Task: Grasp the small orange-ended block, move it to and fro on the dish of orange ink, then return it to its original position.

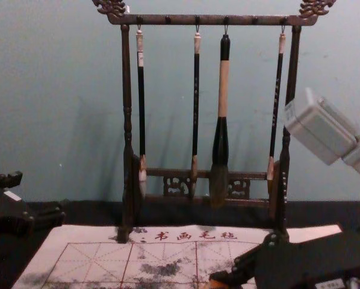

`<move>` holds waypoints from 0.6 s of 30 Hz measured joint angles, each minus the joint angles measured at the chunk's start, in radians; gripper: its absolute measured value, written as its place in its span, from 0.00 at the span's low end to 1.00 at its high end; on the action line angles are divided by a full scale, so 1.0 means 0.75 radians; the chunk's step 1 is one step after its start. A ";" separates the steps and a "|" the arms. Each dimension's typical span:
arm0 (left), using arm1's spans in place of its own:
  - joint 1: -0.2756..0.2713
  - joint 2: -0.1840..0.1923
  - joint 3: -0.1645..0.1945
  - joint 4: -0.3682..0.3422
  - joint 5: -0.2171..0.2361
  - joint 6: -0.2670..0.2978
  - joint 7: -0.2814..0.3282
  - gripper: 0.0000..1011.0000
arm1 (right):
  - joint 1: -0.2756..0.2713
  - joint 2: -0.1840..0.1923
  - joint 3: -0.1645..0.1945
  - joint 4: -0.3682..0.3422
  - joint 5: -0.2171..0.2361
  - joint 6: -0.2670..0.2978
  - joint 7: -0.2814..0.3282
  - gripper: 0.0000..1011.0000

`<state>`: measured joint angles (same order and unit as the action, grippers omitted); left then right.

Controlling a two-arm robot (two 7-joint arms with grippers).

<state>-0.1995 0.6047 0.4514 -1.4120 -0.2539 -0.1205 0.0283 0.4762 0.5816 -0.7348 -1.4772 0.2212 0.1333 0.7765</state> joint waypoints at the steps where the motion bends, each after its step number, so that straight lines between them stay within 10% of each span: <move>1: 0.000 0.000 0.000 0.000 0.000 0.000 0.000 0.99 | 0.001 -0.001 -0.001 0.000 0.000 0.000 0.001 0.13; 18: 0.000 0.000 0.000 0.000 0.000 0.000 0.000 0.99 | 0.046 -0.061 -0.036 0.056 -0.007 -0.001 0.002 0.13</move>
<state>-0.1995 0.6047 0.4514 -1.4120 -0.2539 -0.1205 0.0283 0.5105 0.5356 -0.7617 -1.4351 0.2159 0.1327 0.7783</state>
